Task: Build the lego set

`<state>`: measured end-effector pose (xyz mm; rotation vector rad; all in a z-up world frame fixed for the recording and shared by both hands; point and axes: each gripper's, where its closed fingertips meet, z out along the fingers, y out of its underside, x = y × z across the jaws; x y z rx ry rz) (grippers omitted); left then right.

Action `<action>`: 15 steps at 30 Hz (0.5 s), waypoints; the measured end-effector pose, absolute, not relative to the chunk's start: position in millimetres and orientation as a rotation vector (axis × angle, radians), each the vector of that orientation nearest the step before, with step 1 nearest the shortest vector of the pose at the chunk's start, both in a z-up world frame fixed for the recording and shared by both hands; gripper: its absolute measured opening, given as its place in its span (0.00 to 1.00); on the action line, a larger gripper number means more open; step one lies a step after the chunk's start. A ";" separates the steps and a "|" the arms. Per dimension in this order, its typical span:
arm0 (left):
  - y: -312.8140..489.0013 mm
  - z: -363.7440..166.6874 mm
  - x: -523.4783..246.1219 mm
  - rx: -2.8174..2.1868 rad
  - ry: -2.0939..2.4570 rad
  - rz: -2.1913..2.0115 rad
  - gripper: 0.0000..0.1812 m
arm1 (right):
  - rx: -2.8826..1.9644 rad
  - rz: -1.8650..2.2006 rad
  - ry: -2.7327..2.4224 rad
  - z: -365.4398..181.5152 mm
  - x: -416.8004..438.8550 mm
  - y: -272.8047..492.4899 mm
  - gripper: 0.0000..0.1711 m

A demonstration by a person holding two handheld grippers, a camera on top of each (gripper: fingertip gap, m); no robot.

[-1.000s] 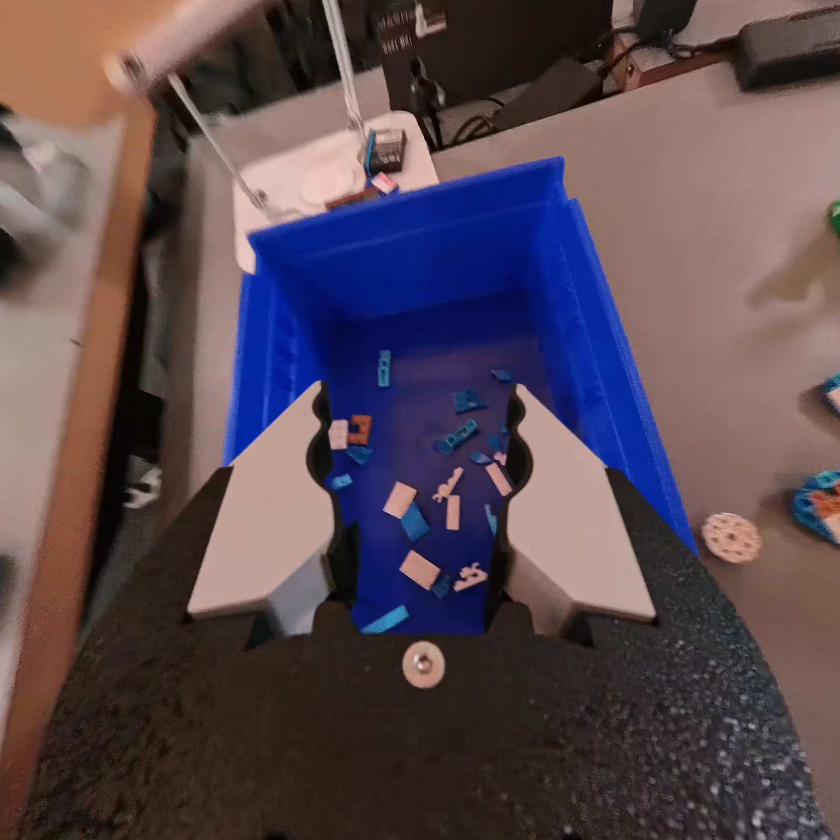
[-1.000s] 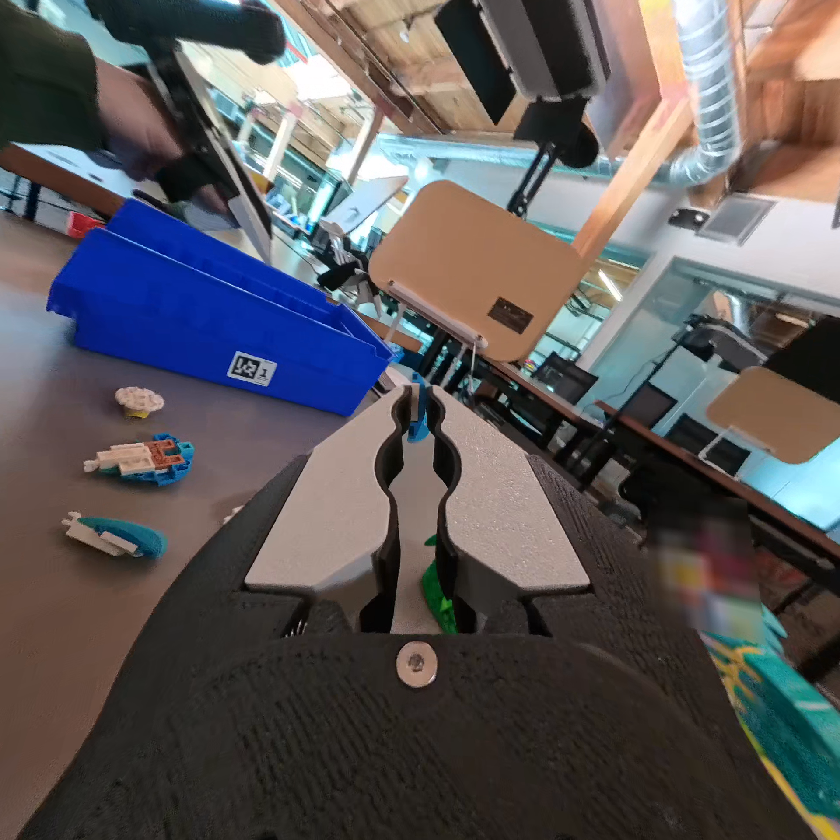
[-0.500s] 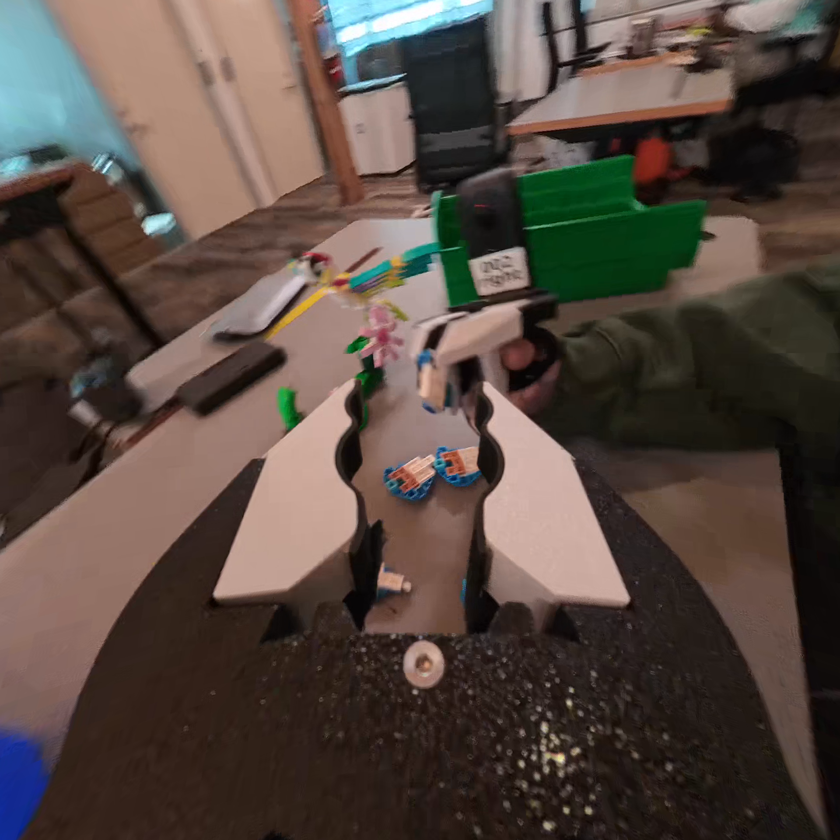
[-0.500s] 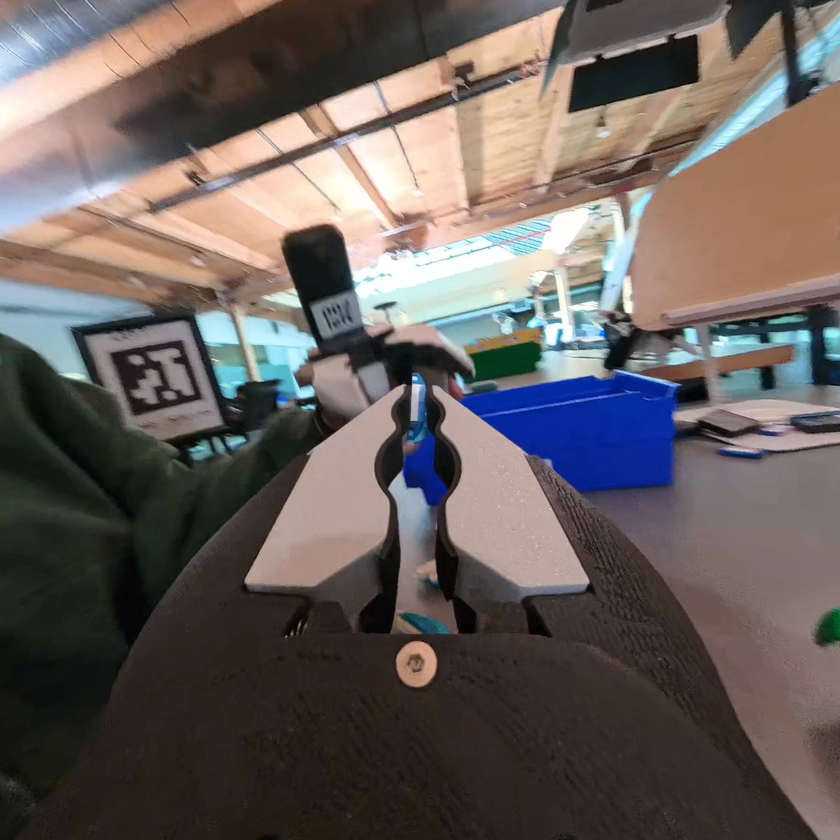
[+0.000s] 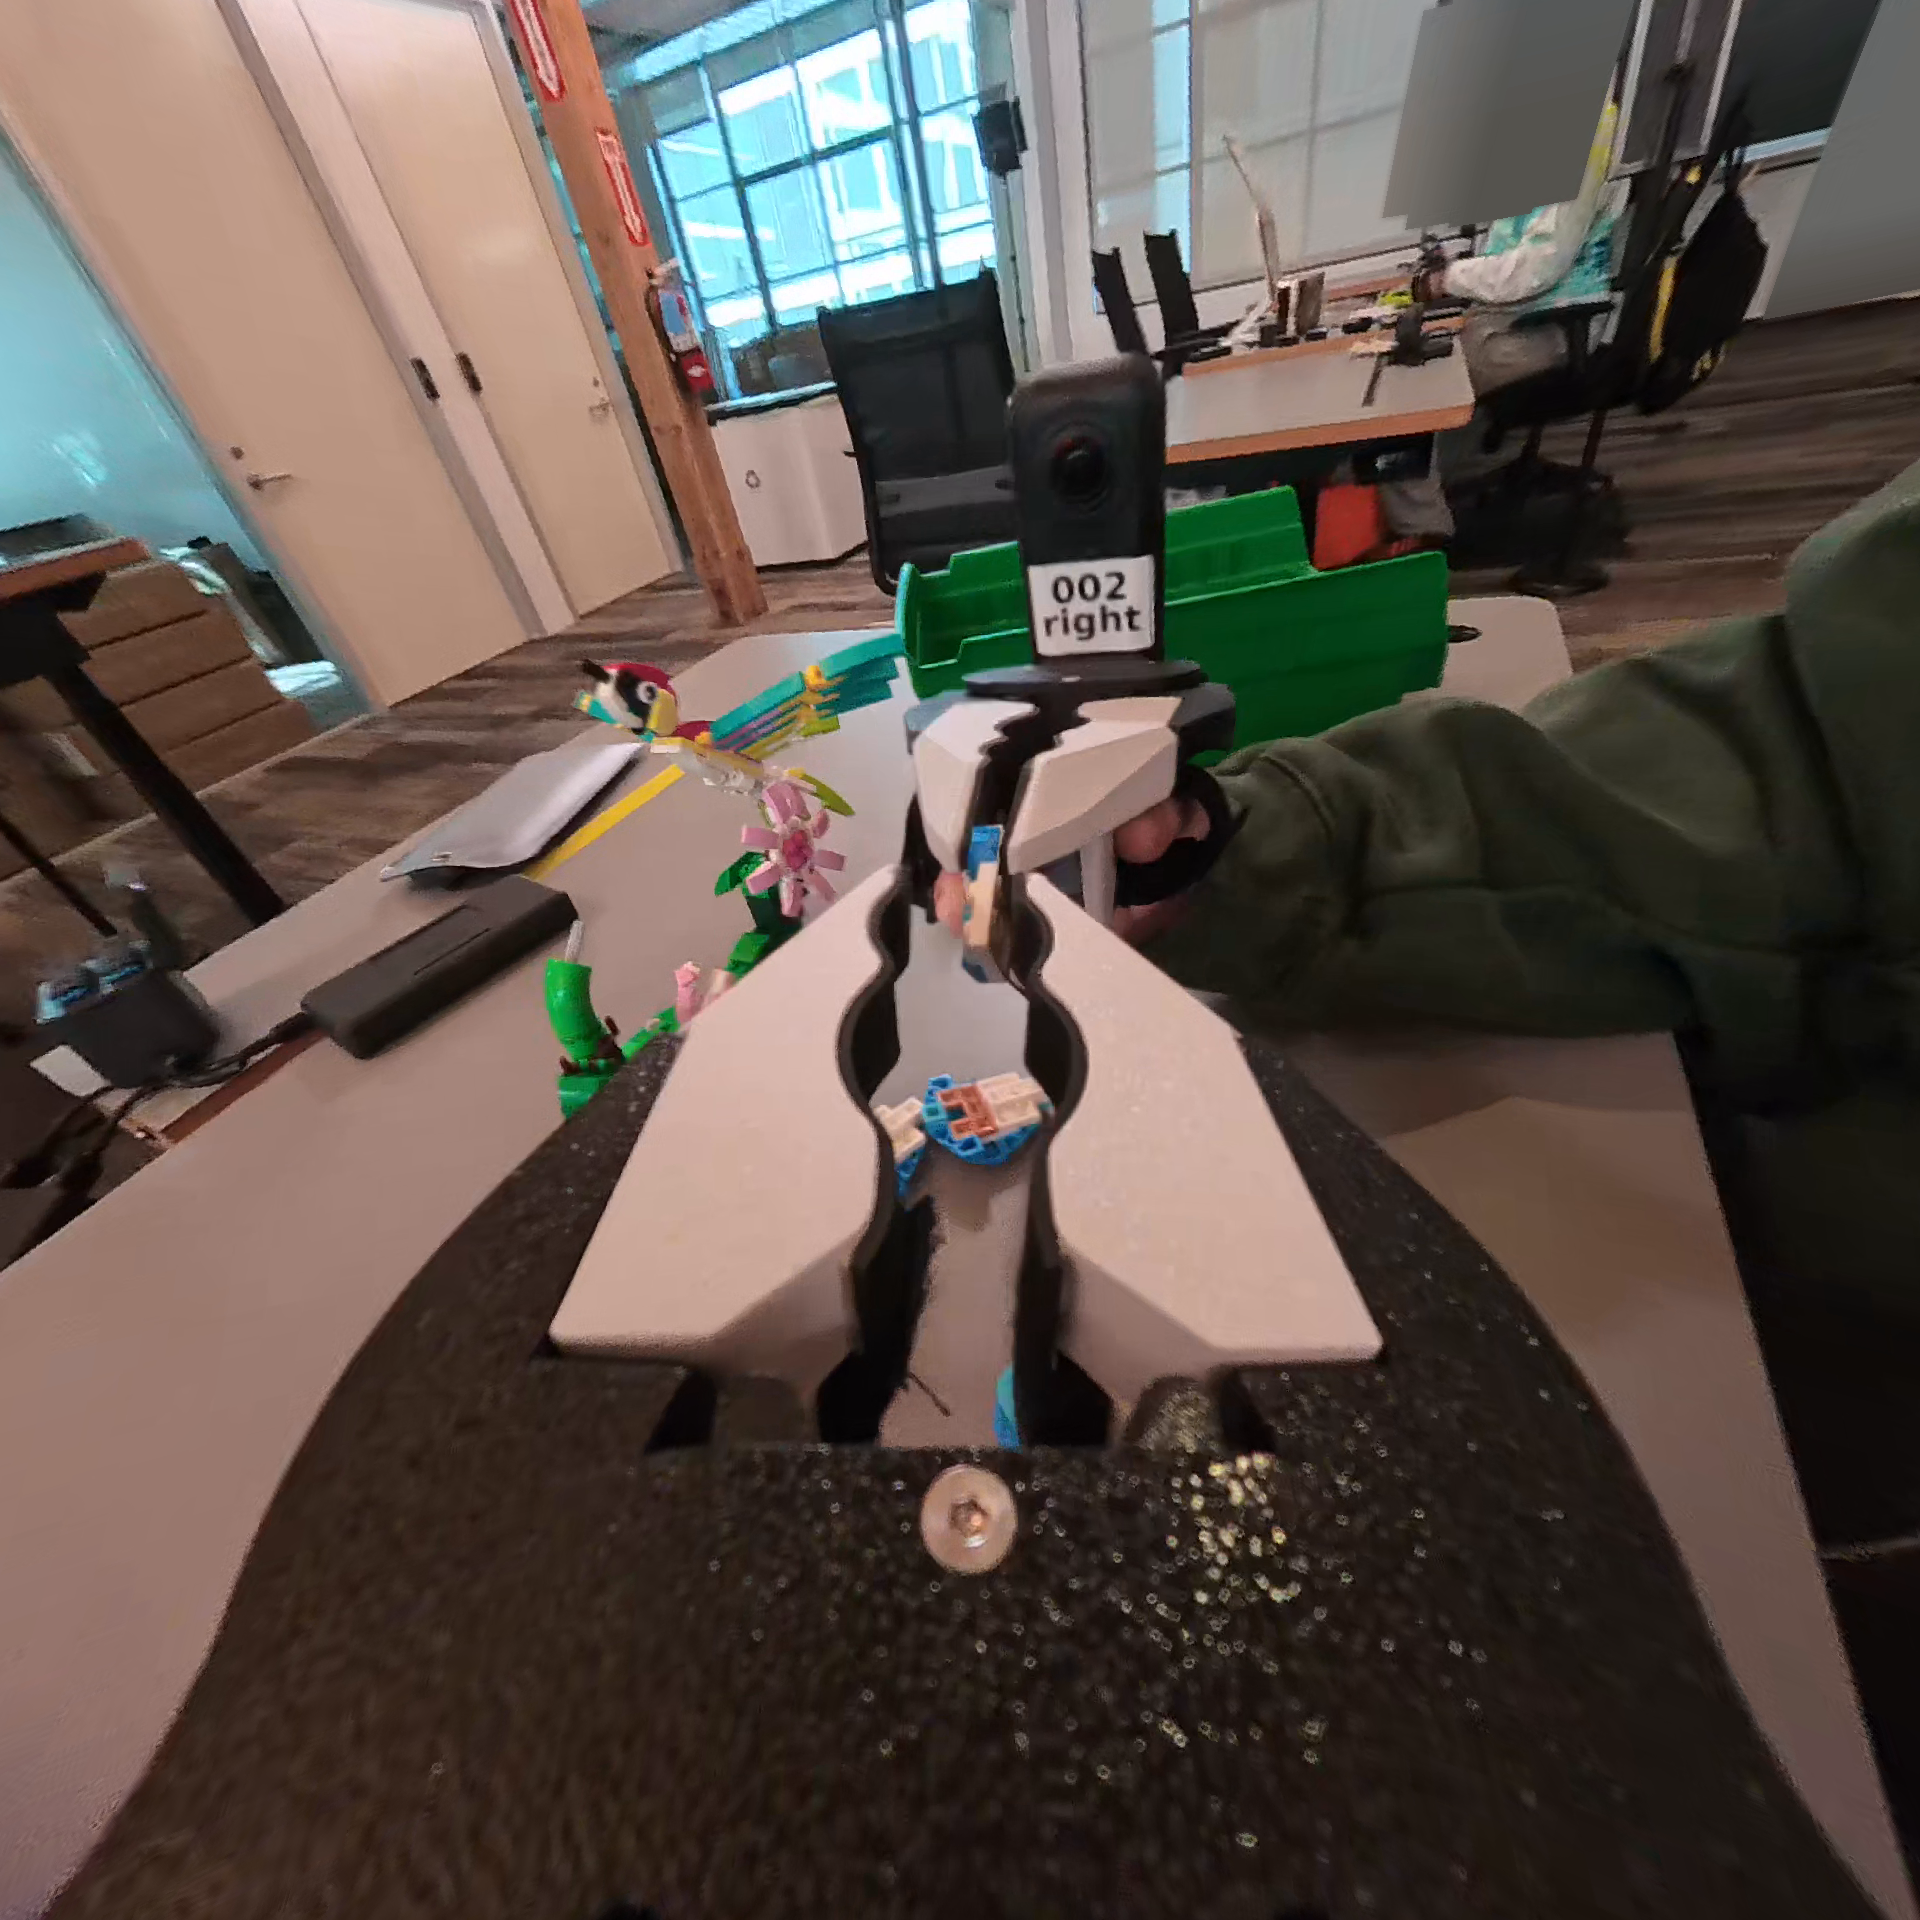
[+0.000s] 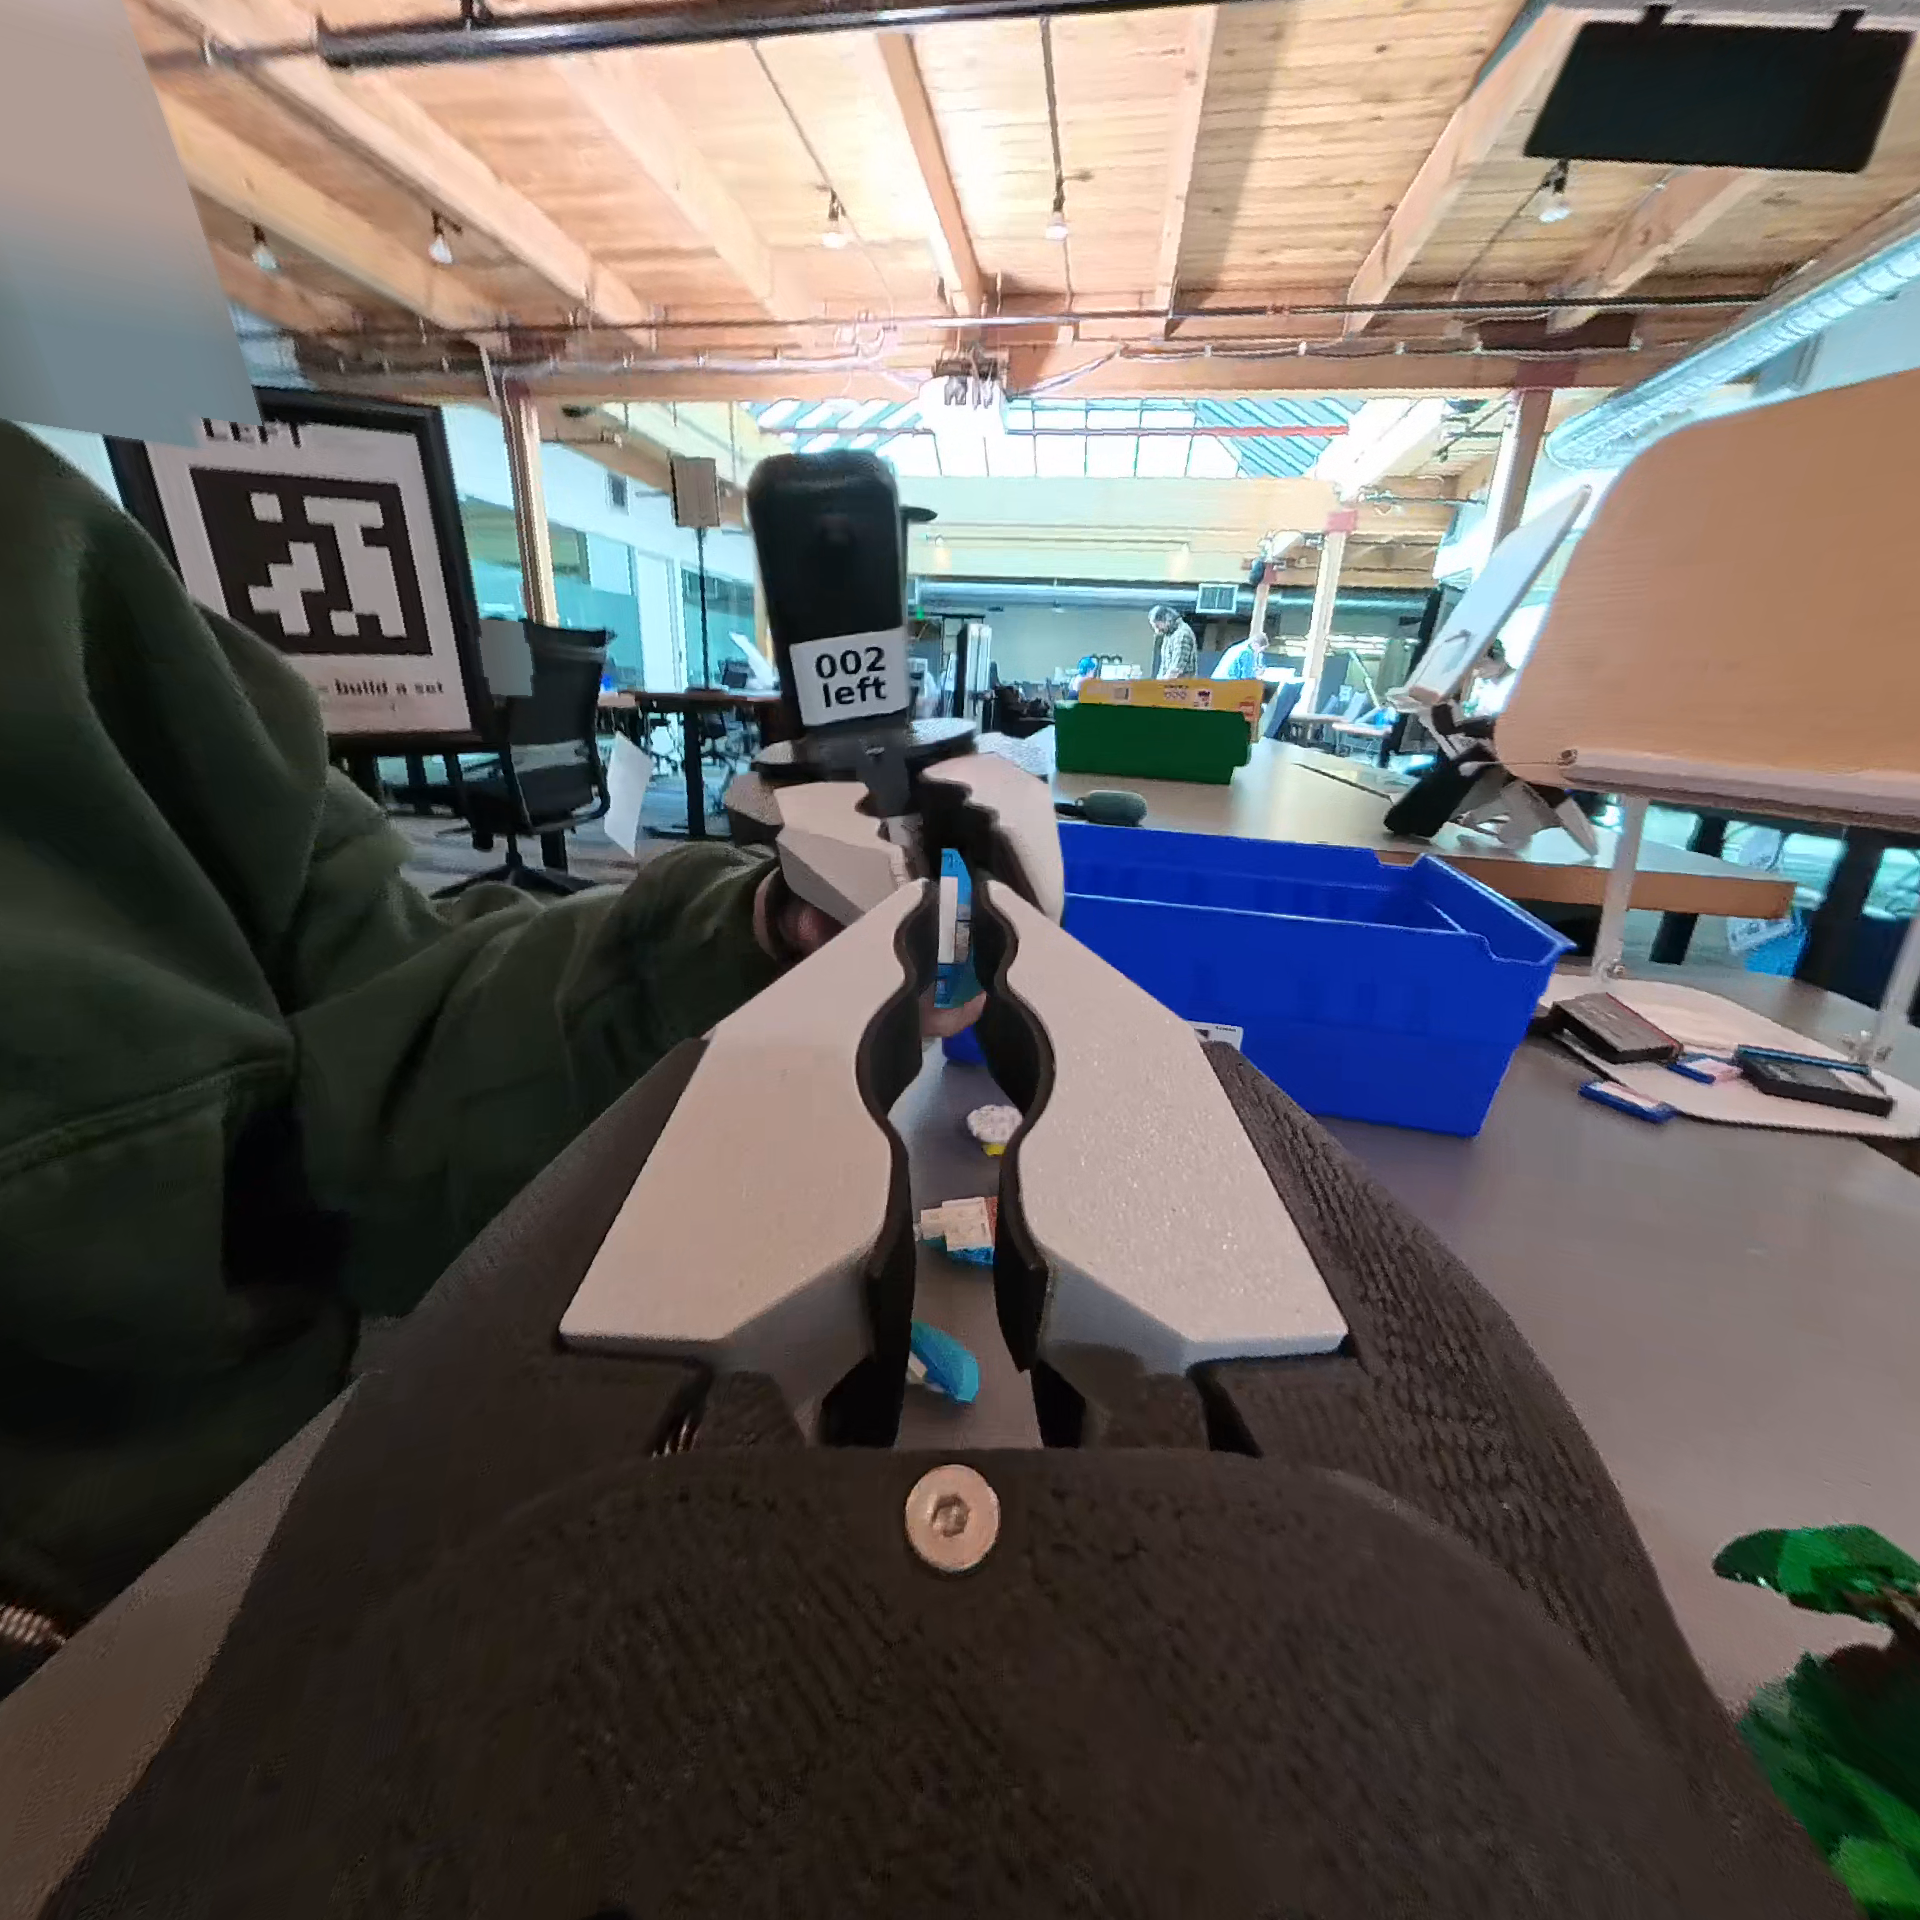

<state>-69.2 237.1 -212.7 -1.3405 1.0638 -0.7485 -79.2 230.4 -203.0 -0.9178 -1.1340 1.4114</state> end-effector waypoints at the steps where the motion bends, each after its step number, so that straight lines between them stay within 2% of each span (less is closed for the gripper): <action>1: 233.3 -212.4 -69.3 -1.337 1.084 -0.768 0.05 | -0.910 1.398 -1.143 -202.3 -79.4 227.8 0.02; 11: 214.0 -223.7 -67.7 -1.500 1.245 -0.795 0.15 | -0.828 1.314 -1.193 -191.4 -77.4 213.4 0.02; 12: 212.3 -221.9 -67.7 -1.482 1.250 -0.769 0.11 | -0.831 1.292 -1.218 -194.6 -80.3 211.3 0.02; 15: 209.9 -218.2 -75.3 -1.448 1.261 -0.668 0.07 | -0.839 1.261 -1.273 -203.8 -88.4 205.6 0.02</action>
